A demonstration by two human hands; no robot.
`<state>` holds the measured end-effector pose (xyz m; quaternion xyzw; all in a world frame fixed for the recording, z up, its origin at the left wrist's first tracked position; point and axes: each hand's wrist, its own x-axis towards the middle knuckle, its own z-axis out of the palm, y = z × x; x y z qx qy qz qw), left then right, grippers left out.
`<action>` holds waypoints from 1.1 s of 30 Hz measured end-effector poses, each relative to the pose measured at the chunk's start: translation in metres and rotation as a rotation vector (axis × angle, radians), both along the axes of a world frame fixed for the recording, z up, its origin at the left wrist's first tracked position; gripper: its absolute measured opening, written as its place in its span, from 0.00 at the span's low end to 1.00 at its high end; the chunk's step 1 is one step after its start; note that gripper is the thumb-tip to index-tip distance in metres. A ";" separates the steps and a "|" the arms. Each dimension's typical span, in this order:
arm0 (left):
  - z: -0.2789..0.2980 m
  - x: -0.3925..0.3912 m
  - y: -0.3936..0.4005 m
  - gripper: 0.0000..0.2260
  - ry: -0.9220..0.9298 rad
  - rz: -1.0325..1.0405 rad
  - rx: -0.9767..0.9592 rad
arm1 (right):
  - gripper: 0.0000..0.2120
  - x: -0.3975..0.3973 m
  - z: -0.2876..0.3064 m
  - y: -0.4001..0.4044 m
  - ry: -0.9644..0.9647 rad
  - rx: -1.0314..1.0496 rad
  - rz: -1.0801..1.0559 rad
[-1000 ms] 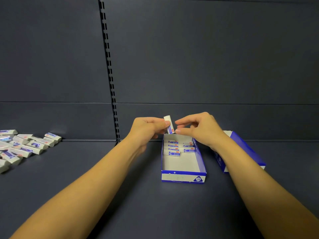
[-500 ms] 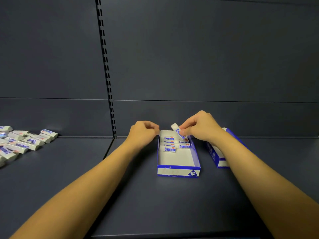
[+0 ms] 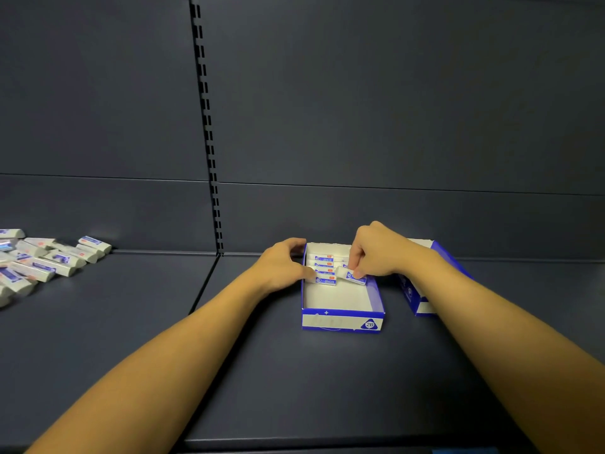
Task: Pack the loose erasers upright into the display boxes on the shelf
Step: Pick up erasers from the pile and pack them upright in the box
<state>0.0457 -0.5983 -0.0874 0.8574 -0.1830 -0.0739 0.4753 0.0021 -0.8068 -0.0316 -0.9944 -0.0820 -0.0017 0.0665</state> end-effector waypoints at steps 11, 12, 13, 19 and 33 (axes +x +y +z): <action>0.002 0.007 -0.005 0.39 0.016 0.021 0.064 | 0.07 -0.001 0.008 0.003 -0.013 -0.035 0.009; 0.003 0.007 -0.006 0.40 0.017 0.021 0.095 | 0.07 -0.001 0.009 0.003 -0.010 -0.034 0.009; 0.005 0.007 -0.008 0.39 0.013 0.019 0.130 | 0.07 0.000 0.009 0.003 -0.009 -0.034 0.009; 0.006 0.007 -0.022 0.27 -0.021 0.075 0.279 | 0.04 0.004 0.003 0.004 -0.030 -0.110 -0.005; 0.003 0.004 -0.024 0.26 0.002 0.101 0.247 | 0.03 0.005 -0.009 0.006 -0.048 -0.175 0.003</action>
